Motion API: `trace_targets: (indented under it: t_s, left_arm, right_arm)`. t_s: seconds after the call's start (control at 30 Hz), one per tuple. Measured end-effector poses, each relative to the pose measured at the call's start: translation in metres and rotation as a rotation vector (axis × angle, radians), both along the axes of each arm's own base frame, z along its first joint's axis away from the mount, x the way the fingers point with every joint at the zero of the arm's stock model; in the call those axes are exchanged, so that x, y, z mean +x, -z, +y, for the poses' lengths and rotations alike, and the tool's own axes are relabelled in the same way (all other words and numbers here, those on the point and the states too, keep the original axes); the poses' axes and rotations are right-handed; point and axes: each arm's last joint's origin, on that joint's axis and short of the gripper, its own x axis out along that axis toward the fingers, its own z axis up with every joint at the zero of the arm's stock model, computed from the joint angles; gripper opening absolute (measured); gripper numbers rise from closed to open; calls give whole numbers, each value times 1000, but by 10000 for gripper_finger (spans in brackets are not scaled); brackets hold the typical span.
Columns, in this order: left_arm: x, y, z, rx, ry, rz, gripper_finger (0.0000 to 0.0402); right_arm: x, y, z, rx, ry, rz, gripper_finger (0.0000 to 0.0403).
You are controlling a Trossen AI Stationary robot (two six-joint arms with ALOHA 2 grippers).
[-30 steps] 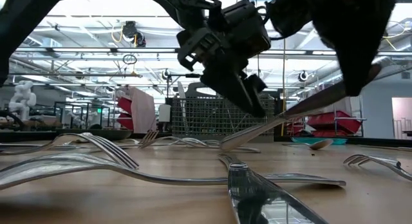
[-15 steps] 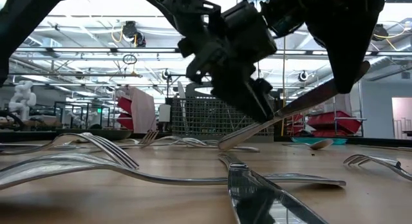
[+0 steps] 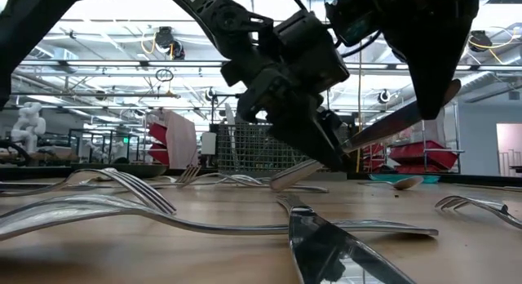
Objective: Sort silverware
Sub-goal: Put the table knife into the silverware organizer
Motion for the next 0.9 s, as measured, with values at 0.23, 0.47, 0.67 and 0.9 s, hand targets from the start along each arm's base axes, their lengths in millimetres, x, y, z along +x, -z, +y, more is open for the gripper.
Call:
trace_targets:
  t_s: [0.23, 0.47, 0.67, 0.9]
  left_arm:
    - [1, -1, -4, -1, 8, -11, 175]
    - [2, -3, -4, -16, -6, -21, 95]
    - [2, -4, -5, -41, 12, -20, 23]
    - [3, -5, -3, -3, -21, -27, 23]
  right_arm:
    - [2, 0, -4, 2, -28, -3, 0]
    - [3, 0, -5, -2, -40, -4, 0]
    - [2, 0, -5, -10, -42, -4, 0]
    - [2, 0, -6, -42, -35, -9, 2]
